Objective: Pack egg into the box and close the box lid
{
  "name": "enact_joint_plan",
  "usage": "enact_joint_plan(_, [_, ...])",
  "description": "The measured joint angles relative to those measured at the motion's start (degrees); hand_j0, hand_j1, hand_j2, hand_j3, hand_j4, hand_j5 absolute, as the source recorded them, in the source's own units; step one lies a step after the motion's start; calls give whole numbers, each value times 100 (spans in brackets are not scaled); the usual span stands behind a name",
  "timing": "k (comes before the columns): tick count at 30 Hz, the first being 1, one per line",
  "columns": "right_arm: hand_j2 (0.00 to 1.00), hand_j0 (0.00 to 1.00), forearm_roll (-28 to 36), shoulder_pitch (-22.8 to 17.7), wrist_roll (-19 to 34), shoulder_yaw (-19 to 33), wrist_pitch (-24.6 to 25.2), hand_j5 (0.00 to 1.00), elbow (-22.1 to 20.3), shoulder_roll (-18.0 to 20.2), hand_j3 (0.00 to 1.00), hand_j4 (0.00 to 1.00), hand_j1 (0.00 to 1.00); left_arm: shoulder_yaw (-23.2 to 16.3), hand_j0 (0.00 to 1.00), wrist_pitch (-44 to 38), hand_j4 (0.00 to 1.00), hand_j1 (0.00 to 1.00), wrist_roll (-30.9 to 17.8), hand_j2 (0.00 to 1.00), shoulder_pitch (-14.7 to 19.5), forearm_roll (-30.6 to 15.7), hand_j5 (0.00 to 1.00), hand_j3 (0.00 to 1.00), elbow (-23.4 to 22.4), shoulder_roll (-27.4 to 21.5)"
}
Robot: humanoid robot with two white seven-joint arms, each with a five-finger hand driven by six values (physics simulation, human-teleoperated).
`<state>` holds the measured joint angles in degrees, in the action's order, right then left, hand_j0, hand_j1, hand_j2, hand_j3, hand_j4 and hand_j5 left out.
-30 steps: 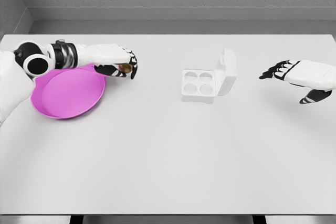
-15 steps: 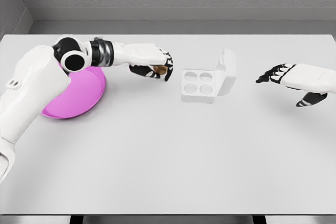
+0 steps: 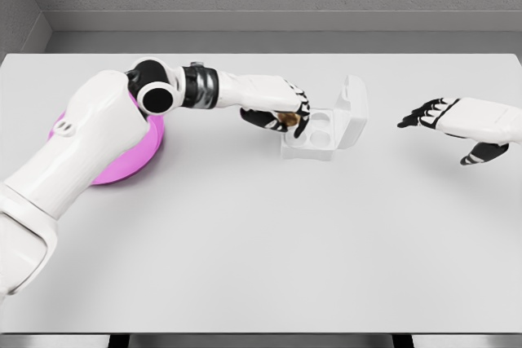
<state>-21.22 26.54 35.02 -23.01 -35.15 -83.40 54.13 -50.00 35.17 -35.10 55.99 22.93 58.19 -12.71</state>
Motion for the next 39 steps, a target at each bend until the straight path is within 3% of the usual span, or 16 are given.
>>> enact_joint_plan(10, [100, 100, 0, 9, 0, -3, 0, 100, 1, 3, 100, 100, 100, -109, 39, -1, 39, 39, 2, 39, 0, 130, 39, 39, -375, 351])
enact_joint_plan(20, [100, 100, 0, 9, 0, -9, 0, 100, 0, -5, 100, 100, 100, -116, 46, -2, 46, 46, 3, 46, 9, 146, 46, 46, -482, 480])
enact_joint_plan(32, [100, 100, 0, 9, 0, -18, 0, 100, 1, -6, 100, 100, 100, -108, 74, -1, 74, 74, 7, 74, 9, 137, 74, 74, -485, 497])
enact_joint_plan(39, [100, 100, 0, 9, 0, -20, 0, 100, 0, -6, 100, 100, 100, -107, 77, -1, 77, 77, 7, 77, 18, 128, 77, 77, -485, 497])
